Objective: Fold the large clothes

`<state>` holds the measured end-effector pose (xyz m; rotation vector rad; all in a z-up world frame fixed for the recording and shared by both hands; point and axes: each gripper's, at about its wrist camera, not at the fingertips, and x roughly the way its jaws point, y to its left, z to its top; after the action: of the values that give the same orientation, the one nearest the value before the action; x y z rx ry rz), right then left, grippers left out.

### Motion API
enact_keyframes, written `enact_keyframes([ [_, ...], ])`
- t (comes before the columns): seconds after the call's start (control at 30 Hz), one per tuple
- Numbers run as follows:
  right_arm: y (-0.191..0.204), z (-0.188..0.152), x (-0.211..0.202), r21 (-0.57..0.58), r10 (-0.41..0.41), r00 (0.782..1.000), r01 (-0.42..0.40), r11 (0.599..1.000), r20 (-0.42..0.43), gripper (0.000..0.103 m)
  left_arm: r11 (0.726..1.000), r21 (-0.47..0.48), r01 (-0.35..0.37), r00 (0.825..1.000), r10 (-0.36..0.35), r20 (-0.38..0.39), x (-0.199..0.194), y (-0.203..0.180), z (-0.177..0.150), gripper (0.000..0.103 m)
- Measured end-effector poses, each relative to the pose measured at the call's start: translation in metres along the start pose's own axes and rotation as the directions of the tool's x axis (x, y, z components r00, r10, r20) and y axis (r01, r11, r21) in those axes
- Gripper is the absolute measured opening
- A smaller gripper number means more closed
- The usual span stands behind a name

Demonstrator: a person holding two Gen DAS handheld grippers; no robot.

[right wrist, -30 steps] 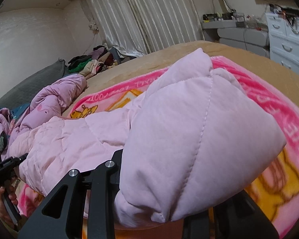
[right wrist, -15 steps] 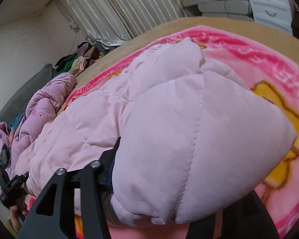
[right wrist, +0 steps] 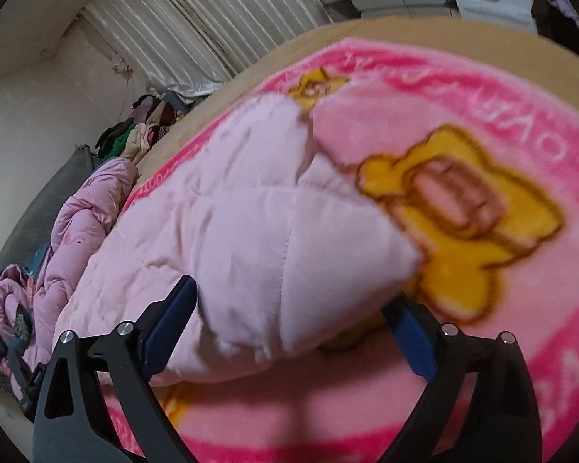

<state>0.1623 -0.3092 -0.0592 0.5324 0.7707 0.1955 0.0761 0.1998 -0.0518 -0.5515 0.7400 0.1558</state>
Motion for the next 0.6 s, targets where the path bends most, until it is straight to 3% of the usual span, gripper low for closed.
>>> enact_keyframes([
  [0.07,0.010,0.002,-0.016,-0.037,-0.021,0.999,0.022,0.999,0.035,0.099,1.000,0.020,-0.016,1.000,0.016,0.027,-0.012,-0.004,-0.002,0.094],
  [0.37,0.083,-0.015,-0.086,-0.302,0.006,0.979,0.056,0.952,0.202,0.099,0.990,0.137,-0.038,0.991,0.020,0.133,-0.075,-0.034,-0.012,0.094],
  [0.6,0.130,-0.048,-0.099,-0.420,0.006,0.980,0.079,0.904,0.198,0.099,0.978,0.208,-0.023,0.989,-0.007,0.145,-0.098,-0.064,-0.029,0.094],
])
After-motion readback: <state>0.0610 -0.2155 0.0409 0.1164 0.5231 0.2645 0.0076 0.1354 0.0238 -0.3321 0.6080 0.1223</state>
